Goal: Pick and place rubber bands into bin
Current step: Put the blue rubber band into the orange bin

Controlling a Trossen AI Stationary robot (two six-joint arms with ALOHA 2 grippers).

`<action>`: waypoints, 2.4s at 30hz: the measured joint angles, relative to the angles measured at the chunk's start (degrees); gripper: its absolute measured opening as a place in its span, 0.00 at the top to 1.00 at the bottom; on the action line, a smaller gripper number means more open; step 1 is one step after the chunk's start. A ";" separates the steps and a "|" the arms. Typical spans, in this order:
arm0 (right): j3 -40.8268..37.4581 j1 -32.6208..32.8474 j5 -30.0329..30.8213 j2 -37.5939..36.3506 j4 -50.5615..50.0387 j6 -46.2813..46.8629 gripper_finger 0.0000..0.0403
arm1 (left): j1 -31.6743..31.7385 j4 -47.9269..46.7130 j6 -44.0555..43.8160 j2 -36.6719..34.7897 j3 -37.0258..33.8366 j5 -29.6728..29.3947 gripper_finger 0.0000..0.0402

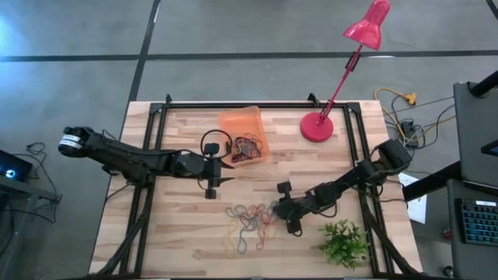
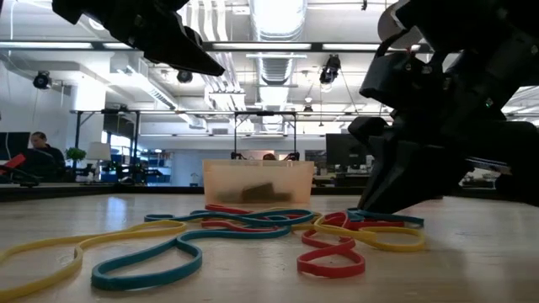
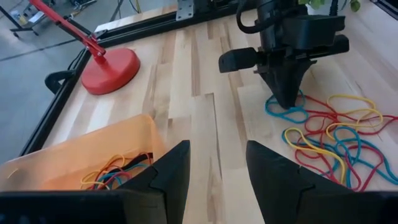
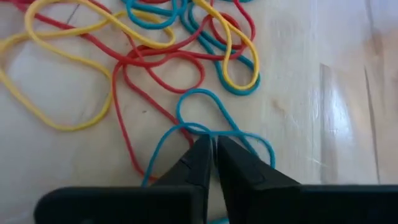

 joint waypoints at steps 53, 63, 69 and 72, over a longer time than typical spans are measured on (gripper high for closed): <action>17.50 -27.62 5.46 -14.57 -2.88 -27.50 0.98 | -3.32 -3.56 -1.38 -0.24 -0.81 -0.24 0.65; 17.02 -34.69 -5.58 -11.39 -2.44 -23.22 0.98 | -3.30 -3.56 -2.82 -0.26 -3.41 -0.24 0.65; 17.25 -36.00 -7.19 -5.81 1.35 -23.14 0.98 | -3.30 -5.04 -2.89 -0.45 -3.41 -0.31 0.65; 18.20 -36.53 -7.19 -3.22 1.21 -22.80 0.98 | -3.30 -8.08 -4.36 -0.79 -3.41 -0.41 0.65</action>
